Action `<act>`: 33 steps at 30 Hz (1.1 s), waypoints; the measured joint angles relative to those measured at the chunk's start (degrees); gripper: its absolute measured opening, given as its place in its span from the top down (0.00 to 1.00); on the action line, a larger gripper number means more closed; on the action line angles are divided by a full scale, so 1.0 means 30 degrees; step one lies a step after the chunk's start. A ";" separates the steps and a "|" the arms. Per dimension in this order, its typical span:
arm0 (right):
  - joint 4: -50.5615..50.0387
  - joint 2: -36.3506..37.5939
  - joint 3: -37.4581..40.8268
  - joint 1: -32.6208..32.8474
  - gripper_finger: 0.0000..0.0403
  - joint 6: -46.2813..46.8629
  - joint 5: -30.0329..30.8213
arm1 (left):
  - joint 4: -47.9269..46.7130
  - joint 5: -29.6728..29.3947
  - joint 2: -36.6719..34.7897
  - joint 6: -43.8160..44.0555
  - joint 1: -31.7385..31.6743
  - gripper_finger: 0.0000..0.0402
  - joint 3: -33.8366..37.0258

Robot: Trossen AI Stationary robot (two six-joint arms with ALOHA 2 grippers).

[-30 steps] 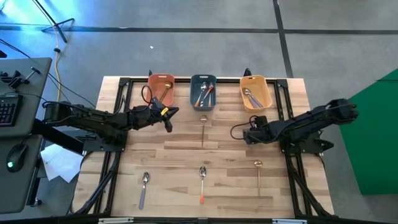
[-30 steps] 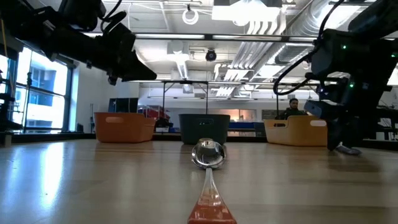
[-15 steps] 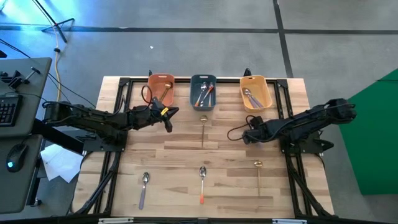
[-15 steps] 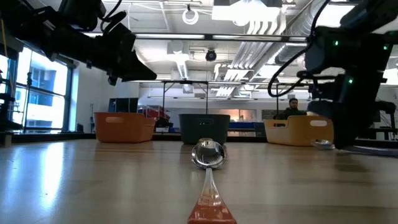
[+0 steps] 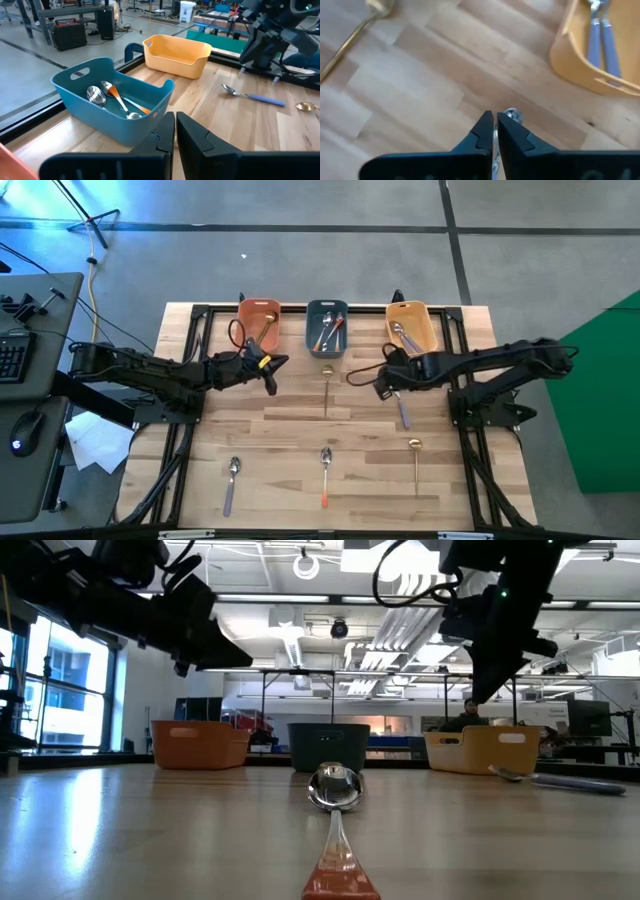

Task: Sort silverware by color (type)
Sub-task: Put the purple spoon into the yellow bin

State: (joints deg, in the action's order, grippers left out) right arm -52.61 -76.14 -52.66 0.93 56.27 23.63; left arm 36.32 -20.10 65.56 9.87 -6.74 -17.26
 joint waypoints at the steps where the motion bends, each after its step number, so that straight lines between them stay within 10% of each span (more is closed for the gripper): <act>1: 0.0003 0.0001 -0.0060 -0.0031 0.97 -0.0273 -0.0400 | 0.0000 0.0000 0.0000 0.0000 0.0044 0.98 0.0000; 16: 0.4738 0.0000 0.6296 -0.0562 0.67 0.1743 -0.4562 | 0.0352 0.0000 -0.0003 0.0165 0.0037 0.98 -0.0007; 33: 0.5829 -0.0002 0.7193 -0.2545 0.99 -0.1626 -0.4535 | 0.0342 0.0024 -0.0007 0.0175 0.0037 0.98 -0.0007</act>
State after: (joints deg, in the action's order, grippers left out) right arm -35.12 -76.14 -31.08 -6.70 51.39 10.03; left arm 37.34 -20.03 65.54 10.39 -6.63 -17.28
